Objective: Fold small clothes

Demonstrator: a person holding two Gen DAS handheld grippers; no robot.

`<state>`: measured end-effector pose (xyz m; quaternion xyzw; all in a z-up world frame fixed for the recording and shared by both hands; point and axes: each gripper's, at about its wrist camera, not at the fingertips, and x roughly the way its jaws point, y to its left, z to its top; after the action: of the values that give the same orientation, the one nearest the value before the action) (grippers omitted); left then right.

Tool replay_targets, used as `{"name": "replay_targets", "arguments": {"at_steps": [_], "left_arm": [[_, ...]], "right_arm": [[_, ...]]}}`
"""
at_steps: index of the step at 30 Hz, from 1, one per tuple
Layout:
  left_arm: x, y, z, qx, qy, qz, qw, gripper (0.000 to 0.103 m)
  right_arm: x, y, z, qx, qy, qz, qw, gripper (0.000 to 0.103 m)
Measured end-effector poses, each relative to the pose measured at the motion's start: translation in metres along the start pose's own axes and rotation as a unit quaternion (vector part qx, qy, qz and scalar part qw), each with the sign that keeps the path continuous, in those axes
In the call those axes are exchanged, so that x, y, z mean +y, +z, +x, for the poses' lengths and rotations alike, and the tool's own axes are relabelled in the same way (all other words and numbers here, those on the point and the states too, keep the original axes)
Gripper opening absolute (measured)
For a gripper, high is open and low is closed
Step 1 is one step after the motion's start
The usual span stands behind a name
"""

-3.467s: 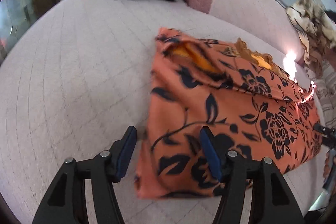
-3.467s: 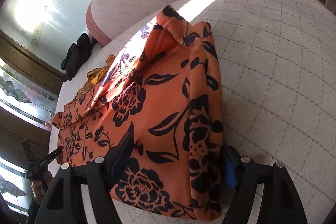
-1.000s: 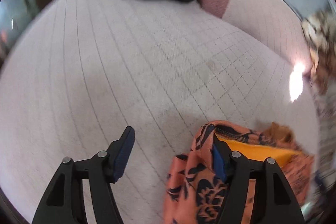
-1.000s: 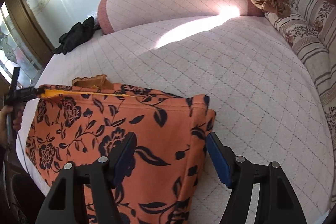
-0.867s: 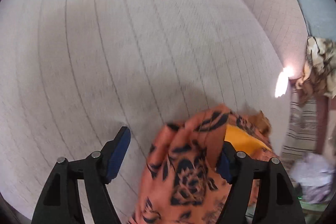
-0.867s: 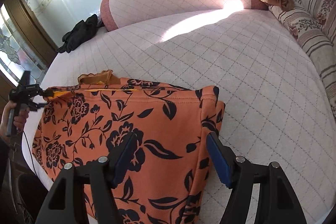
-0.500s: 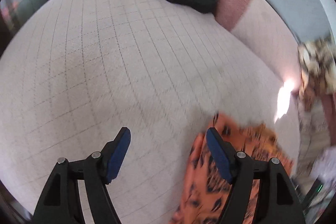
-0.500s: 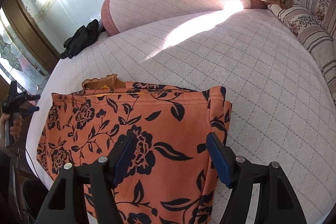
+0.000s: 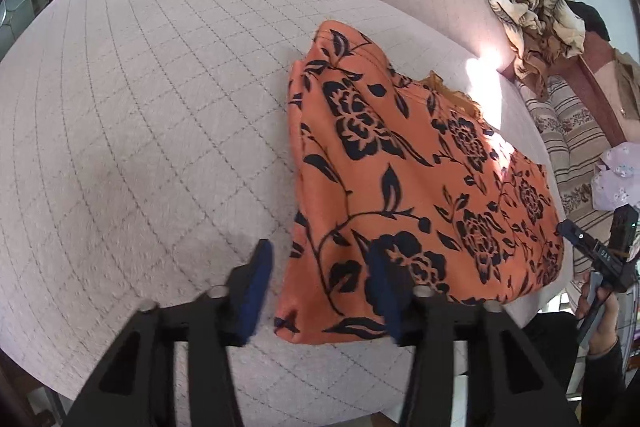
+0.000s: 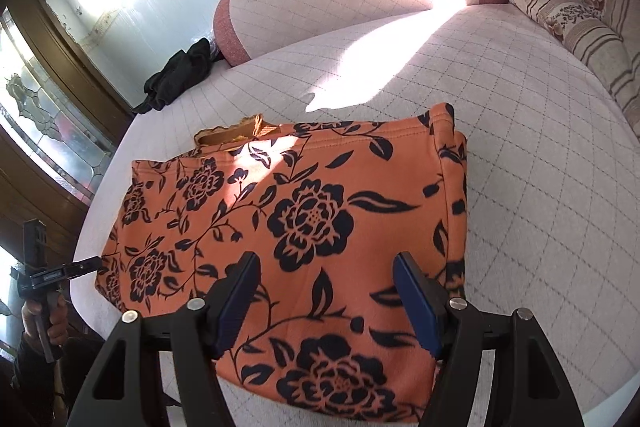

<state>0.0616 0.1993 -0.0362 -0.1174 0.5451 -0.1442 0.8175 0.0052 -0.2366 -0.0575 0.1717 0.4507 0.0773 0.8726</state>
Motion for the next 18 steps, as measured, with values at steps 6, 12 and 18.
{"name": "replay_targets", "arguments": {"at_steps": [6,12,18], "left_arm": [[-0.010,0.005,0.011,0.005,0.010,0.005,0.9999,0.045],[-0.020,0.007,0.007,-0.003,0.013,0.010,0.9999,0.006],[-0.011,-0.011,-0.023,-0.042,-0.014,-0.058,0.9974,0.006]], "right_arm": [[-0.013,-0.010,-0.011,-0.015,0.009,0.034,0.999,0.072],[-0.019,-0.013,-0.014,-0.022,0.016,0.046,0.999,0.072],[-0.023,-0.016,-0.014,-0.027,0.022,0.056,0.998,0.072]]}}
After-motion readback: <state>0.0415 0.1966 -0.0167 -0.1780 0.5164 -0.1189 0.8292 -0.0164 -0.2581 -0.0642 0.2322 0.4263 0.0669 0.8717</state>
